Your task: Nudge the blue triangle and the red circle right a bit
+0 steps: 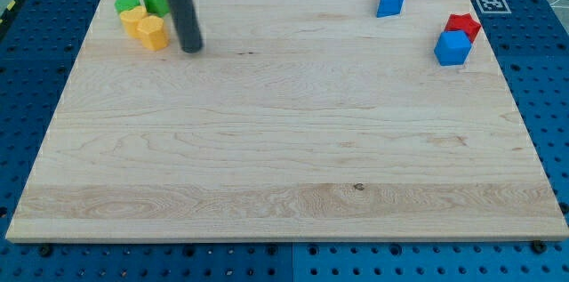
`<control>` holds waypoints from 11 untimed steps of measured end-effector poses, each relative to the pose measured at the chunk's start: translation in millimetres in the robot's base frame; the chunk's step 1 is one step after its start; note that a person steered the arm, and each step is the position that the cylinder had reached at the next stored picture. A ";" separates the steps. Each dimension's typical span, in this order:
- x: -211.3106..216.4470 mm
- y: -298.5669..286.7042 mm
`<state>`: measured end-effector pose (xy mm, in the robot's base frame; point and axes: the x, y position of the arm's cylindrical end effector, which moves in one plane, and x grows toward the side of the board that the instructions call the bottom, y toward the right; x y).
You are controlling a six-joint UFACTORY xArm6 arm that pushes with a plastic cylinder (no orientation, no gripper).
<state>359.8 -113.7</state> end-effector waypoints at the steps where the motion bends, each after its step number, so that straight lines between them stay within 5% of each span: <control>1: 4.5 62.5; 4: 3.8 138.7; 8: -65.6 200.8; 9: -122.7 210.7; 11: -124.5 261.7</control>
